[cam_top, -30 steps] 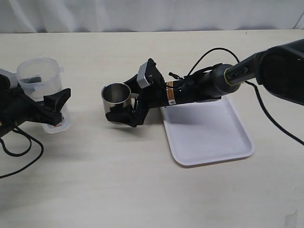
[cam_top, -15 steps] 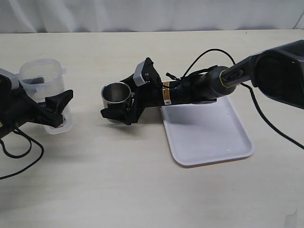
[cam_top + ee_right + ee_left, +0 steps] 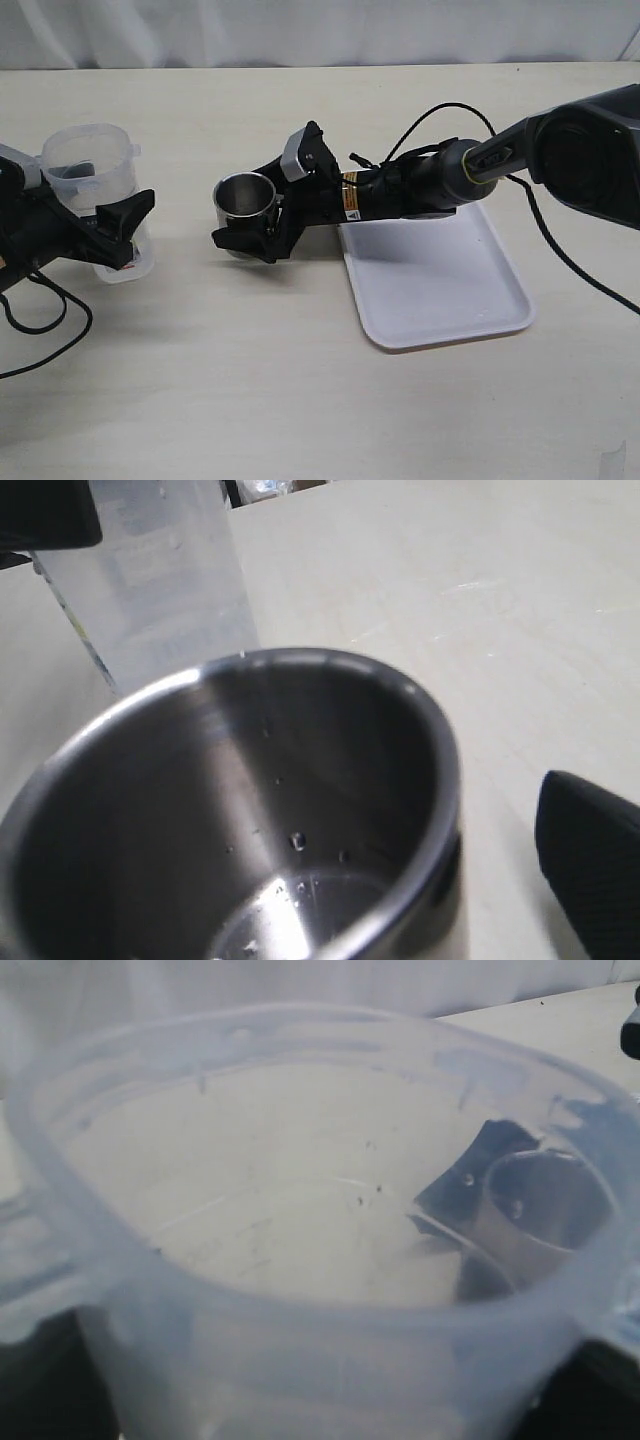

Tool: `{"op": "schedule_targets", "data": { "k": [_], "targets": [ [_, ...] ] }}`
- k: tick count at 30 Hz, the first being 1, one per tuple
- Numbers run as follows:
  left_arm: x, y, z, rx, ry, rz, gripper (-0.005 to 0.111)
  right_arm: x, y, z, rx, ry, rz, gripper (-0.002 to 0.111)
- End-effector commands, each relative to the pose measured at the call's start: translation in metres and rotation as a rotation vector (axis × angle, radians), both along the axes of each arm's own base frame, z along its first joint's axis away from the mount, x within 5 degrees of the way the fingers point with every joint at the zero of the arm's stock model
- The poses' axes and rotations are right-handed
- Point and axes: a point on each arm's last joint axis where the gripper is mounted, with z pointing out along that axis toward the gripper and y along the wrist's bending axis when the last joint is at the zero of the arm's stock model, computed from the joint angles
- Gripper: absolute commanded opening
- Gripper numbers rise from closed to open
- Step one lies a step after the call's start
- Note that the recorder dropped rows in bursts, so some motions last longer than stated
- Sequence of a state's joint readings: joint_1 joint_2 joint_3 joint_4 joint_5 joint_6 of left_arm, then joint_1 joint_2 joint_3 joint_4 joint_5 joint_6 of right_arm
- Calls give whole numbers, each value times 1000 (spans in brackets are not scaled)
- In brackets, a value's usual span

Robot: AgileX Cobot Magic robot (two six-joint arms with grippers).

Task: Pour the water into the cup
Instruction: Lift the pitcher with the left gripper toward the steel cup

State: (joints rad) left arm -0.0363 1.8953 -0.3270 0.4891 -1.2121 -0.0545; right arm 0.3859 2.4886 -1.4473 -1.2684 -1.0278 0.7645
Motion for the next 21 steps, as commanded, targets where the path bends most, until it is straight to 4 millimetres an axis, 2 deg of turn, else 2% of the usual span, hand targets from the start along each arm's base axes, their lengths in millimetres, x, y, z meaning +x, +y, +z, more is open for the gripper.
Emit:
{"op": "schedule_targets", "data": {
  "k": [1, 6, 11, 15, 17, 20, 21],
  "targets": [
    [0, 0, 0, -8, -4, -5, 0, 2, 0, 1, -3, -13, -8, 99],
    [0, 0, 0, -8, -4, -5, 0, 5, -2, -3, -58, -13, -47, 99],
    [0, 0, 0, -8, -4, -5, 0, 5, -1, -2, -31, -6, -48, 99],
    [0, -1, 0, -8, -4, -9, 0, 2, 7, -10, -39, -3, -62, 98],
    [0, -1, 0, -8, -4, -9, 0, -1, 11, -15, -49, -24, -52, 96],
    [0, -1, 0, -8, -4, -9, 0, -4, 16, -18, -46, -20, -54, 86],
    [0, -1, 0, -8, -4, -9, 0, -3, 16, -17, -39, -17, -65, 78]
  ]
}}
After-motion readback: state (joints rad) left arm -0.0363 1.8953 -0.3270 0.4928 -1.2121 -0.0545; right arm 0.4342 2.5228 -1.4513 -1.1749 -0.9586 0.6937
